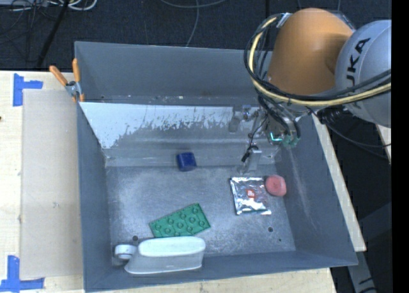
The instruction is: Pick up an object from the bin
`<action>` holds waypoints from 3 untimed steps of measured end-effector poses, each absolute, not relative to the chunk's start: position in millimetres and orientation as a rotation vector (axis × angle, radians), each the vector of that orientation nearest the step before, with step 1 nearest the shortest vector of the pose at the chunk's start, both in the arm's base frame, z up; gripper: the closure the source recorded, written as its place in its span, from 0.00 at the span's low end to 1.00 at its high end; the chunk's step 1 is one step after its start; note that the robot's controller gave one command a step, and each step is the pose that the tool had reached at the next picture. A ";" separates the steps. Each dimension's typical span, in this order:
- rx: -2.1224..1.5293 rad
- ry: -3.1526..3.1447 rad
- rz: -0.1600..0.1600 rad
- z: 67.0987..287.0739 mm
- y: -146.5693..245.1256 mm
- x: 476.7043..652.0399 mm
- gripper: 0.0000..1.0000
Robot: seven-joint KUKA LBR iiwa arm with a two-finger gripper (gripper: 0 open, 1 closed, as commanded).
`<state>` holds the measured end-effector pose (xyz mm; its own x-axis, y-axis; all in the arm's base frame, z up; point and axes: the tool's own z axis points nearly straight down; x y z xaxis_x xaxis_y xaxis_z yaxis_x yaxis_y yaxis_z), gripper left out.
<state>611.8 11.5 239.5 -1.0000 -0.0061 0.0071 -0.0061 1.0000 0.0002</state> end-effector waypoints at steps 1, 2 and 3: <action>0.124 -3.129 0.001 102.5 -76.8 567.0 0.00; 0.108 -3.136 -0.002 67.1 -80.1 556.3 0.00; 0.109 -3.139 -0.001 69.6 -80.2 557.7 1.00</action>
Offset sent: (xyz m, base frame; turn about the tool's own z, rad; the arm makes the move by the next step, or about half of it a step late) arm -0.0417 -0.0856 -0.1316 -0.0770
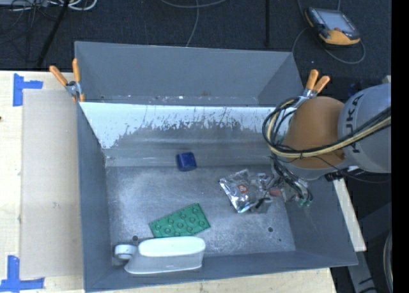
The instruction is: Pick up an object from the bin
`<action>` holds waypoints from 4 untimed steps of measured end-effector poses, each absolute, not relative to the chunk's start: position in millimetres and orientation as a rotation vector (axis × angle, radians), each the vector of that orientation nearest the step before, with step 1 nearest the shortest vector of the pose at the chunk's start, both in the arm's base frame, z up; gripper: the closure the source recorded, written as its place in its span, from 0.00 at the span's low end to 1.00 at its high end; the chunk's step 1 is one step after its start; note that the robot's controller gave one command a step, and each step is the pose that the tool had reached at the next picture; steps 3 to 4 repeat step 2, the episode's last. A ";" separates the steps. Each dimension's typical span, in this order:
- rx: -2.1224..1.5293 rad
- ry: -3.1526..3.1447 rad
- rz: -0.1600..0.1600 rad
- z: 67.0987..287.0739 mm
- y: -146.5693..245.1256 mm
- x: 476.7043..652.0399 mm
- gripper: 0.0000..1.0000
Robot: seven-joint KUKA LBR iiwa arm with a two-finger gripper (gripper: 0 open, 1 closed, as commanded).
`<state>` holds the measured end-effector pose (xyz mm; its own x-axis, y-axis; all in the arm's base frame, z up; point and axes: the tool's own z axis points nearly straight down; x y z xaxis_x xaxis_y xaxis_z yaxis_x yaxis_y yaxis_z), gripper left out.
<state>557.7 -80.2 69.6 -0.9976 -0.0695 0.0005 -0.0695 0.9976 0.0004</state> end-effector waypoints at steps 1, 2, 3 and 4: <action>0.240 -3.140 0.002 181.1 -71.3 543.0 1.00; 0.241 -3.141 0.003 248.4 -72.8 547.9 1.00; 0.241 -3.141 0.003 248.4 -72.8 547.9 1.00; 0.241 -3.141 0.003 248.4 -72.8 547.9 1.00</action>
Offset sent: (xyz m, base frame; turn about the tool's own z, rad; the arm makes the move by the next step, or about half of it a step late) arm -0.0165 0.0075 0.1073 -0.0822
